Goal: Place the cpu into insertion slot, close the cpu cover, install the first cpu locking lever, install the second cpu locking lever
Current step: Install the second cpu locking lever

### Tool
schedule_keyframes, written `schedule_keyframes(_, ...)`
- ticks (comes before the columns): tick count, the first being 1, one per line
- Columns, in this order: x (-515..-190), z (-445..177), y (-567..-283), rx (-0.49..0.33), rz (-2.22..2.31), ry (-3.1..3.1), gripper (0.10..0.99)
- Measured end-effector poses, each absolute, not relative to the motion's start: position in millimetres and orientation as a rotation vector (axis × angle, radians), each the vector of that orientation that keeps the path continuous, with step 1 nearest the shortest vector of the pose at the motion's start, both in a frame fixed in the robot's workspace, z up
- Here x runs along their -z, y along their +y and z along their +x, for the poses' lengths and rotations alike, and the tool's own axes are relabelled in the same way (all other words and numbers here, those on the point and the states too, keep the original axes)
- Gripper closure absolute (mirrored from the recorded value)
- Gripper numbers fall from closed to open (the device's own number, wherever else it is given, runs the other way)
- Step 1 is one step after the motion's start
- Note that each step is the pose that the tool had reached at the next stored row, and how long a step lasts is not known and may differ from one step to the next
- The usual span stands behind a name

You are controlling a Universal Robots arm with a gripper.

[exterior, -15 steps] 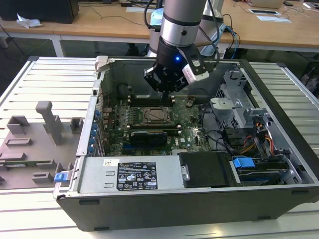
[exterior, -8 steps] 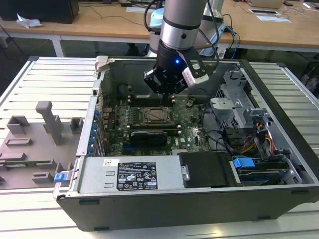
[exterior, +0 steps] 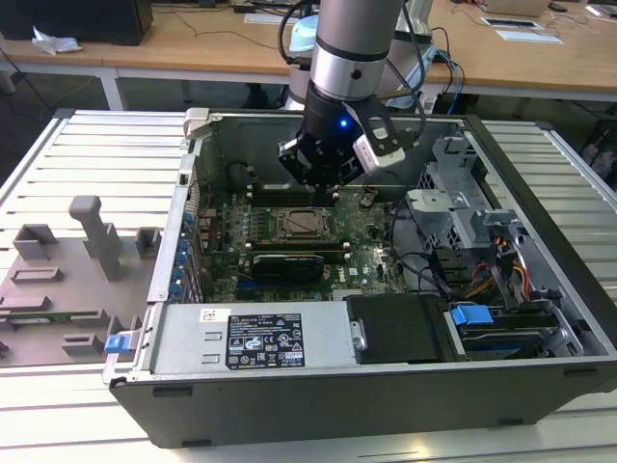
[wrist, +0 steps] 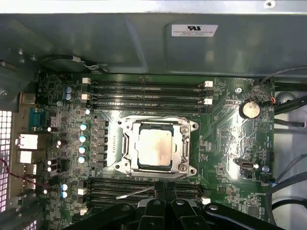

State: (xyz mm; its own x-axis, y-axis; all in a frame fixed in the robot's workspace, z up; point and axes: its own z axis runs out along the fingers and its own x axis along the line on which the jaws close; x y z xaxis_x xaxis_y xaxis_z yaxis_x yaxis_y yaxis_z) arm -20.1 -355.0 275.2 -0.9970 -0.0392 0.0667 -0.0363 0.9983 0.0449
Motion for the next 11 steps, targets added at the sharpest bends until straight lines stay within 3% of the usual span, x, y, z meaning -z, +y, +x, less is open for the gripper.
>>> schedule_keyframes(11,-273.0,-20.2,-361.7,0.067,0.058,-3.073,0.98)
